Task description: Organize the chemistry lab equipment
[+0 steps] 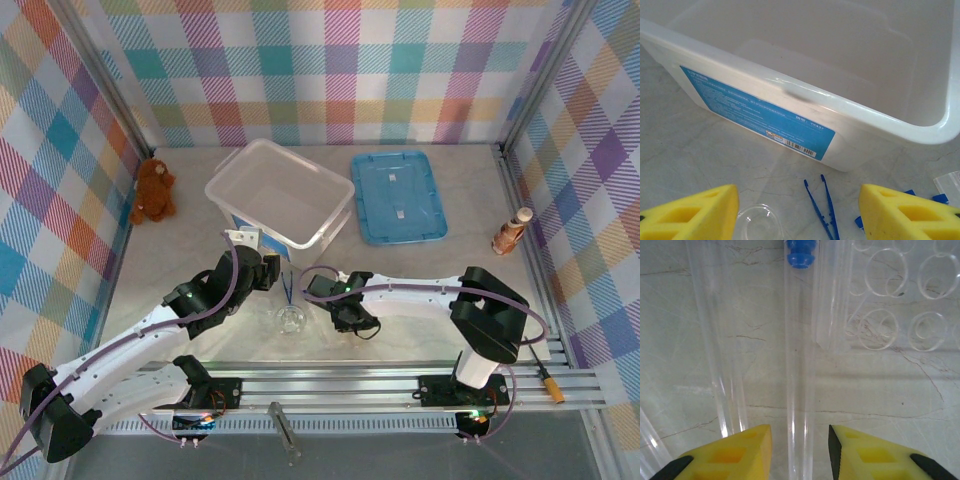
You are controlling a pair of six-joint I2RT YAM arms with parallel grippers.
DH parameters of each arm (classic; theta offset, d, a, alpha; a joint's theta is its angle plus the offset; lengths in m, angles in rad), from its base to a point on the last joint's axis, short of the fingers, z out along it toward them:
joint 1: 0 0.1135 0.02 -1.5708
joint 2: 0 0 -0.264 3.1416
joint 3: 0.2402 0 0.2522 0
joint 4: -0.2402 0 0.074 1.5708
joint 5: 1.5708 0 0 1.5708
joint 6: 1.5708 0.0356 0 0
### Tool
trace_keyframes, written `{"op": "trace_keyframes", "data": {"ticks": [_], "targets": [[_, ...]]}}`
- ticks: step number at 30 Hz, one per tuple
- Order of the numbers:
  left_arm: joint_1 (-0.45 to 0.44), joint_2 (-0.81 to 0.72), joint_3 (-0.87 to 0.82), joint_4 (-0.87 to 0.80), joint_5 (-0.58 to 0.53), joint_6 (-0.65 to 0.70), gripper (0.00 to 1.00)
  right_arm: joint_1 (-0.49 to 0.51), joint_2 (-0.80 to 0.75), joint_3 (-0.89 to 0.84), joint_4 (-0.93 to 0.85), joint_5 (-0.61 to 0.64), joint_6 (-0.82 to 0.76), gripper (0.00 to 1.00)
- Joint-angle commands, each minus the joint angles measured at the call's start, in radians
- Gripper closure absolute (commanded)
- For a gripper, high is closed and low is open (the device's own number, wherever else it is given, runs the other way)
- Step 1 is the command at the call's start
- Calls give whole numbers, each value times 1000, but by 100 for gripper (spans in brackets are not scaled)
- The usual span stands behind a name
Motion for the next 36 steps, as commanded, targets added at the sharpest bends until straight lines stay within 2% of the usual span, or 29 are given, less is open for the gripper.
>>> {"op": "trace_keyframes", "data": {"ticks": [1,10,27,36], "targets": [[-14,11,32,12,-12,-12,36,-14,19,-22,24,-16,9,65],[-15,37,37,28,-8,-12,35,-40,34,-32,51,-32,-17,68],[-15,64,38,20,22,-32,35,-51,65,-35,80,-43,-42,82],[-15,67,57,4,54,-51,37,-51,-52,-27,56,-11,-73,83]]}}
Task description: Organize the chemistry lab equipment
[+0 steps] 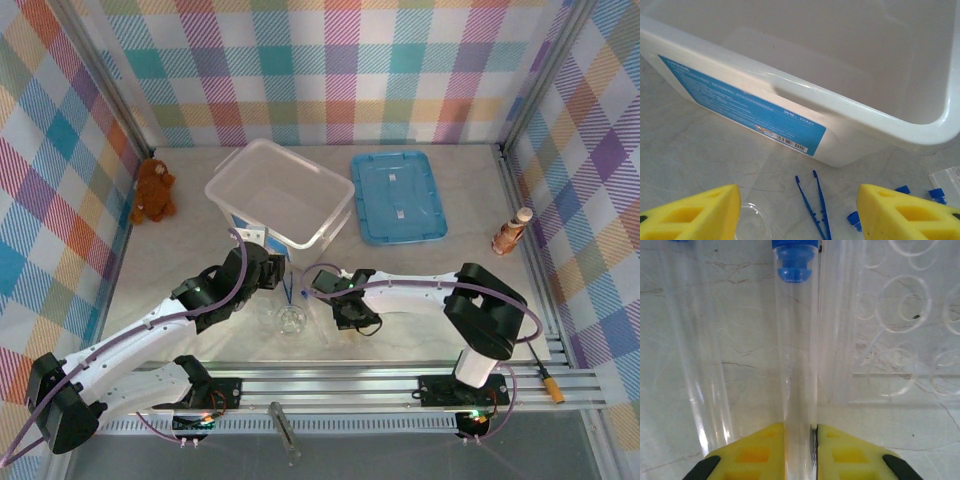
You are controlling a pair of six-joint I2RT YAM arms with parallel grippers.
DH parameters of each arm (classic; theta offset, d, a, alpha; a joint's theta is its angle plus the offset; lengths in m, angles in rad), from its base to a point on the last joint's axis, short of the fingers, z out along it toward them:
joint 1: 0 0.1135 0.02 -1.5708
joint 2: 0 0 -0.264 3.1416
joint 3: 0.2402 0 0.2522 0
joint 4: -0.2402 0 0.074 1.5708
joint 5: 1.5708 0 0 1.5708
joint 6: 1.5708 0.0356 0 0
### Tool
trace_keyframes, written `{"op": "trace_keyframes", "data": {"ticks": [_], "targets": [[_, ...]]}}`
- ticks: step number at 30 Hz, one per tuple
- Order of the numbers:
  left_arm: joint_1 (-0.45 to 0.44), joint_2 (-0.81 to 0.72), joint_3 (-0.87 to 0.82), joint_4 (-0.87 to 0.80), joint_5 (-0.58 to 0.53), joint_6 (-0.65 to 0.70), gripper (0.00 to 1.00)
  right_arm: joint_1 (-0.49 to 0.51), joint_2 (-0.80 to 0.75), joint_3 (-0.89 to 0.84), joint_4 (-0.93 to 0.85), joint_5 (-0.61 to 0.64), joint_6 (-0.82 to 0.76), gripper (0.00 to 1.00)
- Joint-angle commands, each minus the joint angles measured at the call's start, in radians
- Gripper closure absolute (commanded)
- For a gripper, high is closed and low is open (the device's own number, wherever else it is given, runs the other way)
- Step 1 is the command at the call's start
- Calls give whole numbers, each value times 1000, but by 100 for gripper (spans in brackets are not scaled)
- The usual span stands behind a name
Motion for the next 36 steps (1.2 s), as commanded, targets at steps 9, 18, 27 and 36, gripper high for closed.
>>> {"op": "trace_keyframes", "data": {"ticks": [9,18,27,36], "targets": [[-15,-38,46,-13,70,-55,41,-3,-266,23,-70,10,-24,82],[-20,50,97,29,227,-92,40,-13,-462,5,-85,117,-2,81],[-57,144,128,194,461,-111,37,-176,-644,-116,168,58,-9,81],[-63,230,137,315,652,-153,35,-310,-638,-98,294,-101,14,81]]}}
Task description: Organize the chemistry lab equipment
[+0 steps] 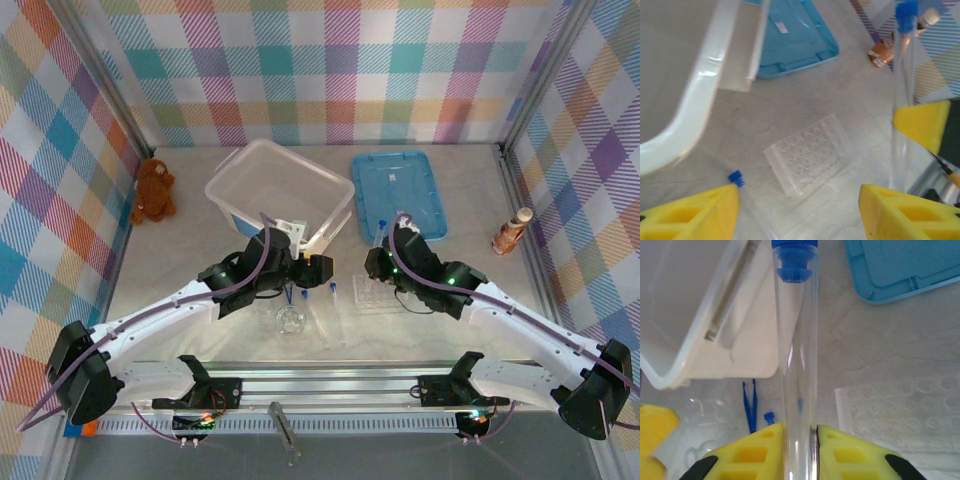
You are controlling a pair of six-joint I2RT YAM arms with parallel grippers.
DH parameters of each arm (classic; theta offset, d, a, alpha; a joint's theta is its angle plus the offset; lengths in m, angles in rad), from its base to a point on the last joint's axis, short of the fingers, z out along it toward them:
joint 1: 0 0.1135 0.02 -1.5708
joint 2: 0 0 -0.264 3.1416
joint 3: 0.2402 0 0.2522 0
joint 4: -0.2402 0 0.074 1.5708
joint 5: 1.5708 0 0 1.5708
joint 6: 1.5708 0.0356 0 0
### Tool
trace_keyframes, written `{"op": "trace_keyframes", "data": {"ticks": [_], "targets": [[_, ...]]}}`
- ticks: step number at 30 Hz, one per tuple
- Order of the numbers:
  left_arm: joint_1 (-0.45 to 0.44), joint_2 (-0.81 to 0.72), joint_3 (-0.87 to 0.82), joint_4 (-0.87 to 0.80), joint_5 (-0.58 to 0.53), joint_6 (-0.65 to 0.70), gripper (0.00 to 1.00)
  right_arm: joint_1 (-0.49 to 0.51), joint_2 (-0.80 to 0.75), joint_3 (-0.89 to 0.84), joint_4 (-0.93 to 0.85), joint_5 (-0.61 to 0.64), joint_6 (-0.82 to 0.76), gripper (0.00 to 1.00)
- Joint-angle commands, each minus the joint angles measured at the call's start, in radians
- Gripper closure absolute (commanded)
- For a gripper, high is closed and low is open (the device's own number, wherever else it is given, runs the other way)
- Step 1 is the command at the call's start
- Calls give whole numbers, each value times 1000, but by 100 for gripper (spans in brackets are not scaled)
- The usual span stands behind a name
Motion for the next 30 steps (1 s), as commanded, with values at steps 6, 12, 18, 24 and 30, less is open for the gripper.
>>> {"op": "trace_keyframes", "data": {"ticks": [6,12,18,24,30], "targets": [[-17,65,46,153,198,-58,36,-65,-7,16,136,-159,41,80],[-17,124,65,215,258,-96,39,-73,2,19,163,-201,58,80],[-17,171,59,305,278,-172,44,-76,-11,10,183,-219,77,80],[-18,171,52,332,286,-189,46,-77,-7,7,185,-213,76,80],[-18,184,47,364,306,-220,49,-78,-4,-2,201,-205,84,80]]}}
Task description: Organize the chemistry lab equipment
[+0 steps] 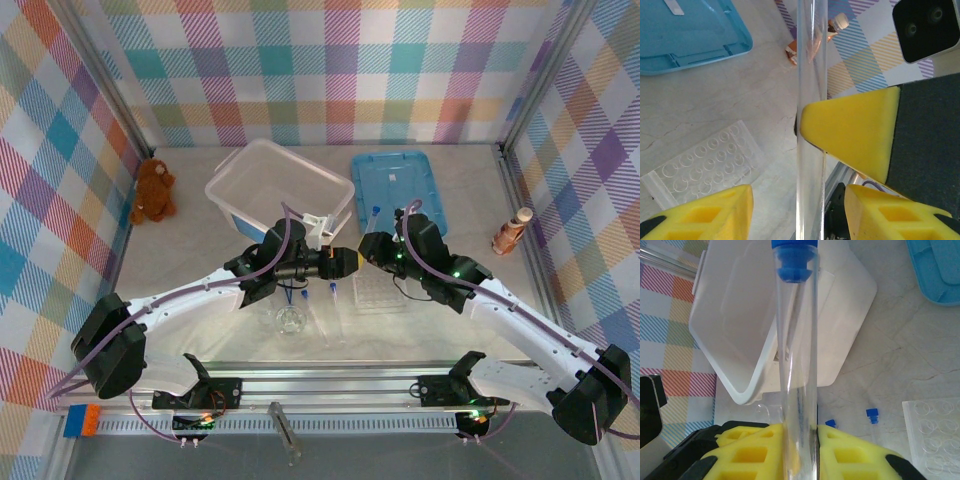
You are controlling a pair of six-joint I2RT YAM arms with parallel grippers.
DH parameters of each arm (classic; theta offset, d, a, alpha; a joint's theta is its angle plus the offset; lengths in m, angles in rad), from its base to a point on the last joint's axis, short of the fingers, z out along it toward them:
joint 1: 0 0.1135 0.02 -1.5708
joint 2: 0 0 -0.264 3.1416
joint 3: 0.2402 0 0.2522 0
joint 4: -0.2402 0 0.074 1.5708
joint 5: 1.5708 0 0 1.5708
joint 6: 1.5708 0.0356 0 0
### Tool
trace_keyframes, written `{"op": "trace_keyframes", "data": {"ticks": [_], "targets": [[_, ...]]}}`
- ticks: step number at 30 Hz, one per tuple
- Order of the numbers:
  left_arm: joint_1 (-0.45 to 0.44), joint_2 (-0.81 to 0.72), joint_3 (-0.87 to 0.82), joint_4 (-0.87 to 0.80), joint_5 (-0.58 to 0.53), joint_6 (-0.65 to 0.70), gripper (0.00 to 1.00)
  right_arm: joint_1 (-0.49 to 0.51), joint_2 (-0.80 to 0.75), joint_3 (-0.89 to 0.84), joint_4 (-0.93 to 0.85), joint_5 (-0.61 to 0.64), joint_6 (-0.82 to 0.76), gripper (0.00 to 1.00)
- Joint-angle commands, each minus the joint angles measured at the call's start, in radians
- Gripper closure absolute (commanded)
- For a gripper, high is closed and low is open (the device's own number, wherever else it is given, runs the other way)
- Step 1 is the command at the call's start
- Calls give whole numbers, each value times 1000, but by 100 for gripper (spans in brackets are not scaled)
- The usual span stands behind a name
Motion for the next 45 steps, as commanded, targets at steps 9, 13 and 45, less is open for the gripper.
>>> {"op": "trace_keyframes", "data": {"ticks": [9,13,45], "targets": [[-13,20,5,78,45,-41,50,-24,14,-2,69,-31,31,80],[-15,25,4,82,57,-46,50,-26,18,-6,86,-32,39,80],[-16,44,29,82,67,-43,96,-48,36,-14,102,-62,45,81]]}}
